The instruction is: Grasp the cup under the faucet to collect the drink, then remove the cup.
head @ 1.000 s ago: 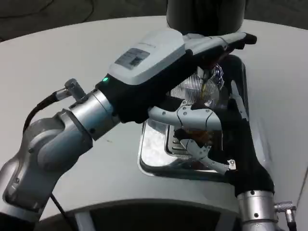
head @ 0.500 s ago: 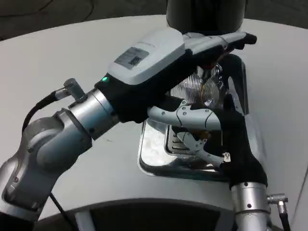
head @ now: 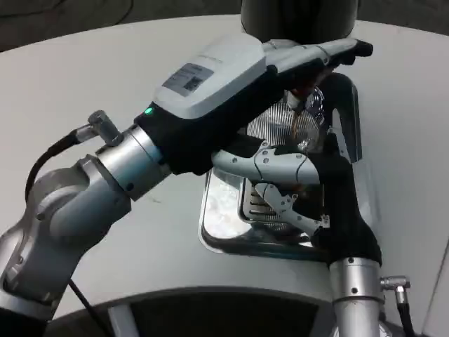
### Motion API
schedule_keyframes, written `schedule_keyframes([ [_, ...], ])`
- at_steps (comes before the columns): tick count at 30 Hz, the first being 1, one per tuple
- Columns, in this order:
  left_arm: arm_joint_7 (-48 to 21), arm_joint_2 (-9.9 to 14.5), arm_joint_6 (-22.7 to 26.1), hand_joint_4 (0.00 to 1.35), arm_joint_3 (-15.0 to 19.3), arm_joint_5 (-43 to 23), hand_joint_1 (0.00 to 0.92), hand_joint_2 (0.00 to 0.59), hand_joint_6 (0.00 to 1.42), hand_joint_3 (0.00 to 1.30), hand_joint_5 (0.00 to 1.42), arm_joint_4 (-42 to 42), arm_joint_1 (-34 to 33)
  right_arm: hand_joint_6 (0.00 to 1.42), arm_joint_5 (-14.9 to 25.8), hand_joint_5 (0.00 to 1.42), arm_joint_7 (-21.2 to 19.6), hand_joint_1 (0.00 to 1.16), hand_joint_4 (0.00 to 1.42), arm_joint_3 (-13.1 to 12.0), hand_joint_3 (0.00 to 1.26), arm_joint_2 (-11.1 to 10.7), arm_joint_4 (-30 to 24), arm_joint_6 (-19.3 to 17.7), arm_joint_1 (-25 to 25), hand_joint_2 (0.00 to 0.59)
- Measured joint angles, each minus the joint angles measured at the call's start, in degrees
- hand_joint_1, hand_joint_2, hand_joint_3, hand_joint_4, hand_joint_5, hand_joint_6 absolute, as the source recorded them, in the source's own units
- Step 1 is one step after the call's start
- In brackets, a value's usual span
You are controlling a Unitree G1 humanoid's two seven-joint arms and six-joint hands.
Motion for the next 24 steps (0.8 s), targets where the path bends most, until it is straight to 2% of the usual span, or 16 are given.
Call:
schedule_keyframes([
  [3,-0.01,0.00,0.26,0.18,0.22,-0.48,0.000,0.099,0.17,0.16,0.30,0.05,0.01,0.01,-0.09,0.02,-0.62,0.80,0.05,0.07,0.01,0.16,0.17,0.13,-0.43,0.196],
  [10,-0.14,-0.17,2.24,0.18,1.69,-4.36,0.000,0.099,0.17,0.16,0.30,0.95,0.69,0.19,-0.61,0.29,-3.98,0.86,0.30,0.18,0.17,0.92,0.36,0.22,-0.81,0.189],
  [16,-0.36,-0.57,3.00,0.18,1.85,-6.75,0.000,0.099,0.18,0.17,0.29,1.96,0.72,0.32,-1.01,0.45,-5.76,0.88,0.44,0.02,0.28,0.98,0.59,-0.01,-1.09,0.183],
  [24,-2.83,-2.68,8.89,0.16,4.95,-15.53,0.000,0.096,0.17,0.18,0.25,4.62,3.96,0.46,-0.95,0.59,-7.63,0.91,0.55,-0.16,0.39,0.83,1.57,-1.30,-1.97,0.179],
])
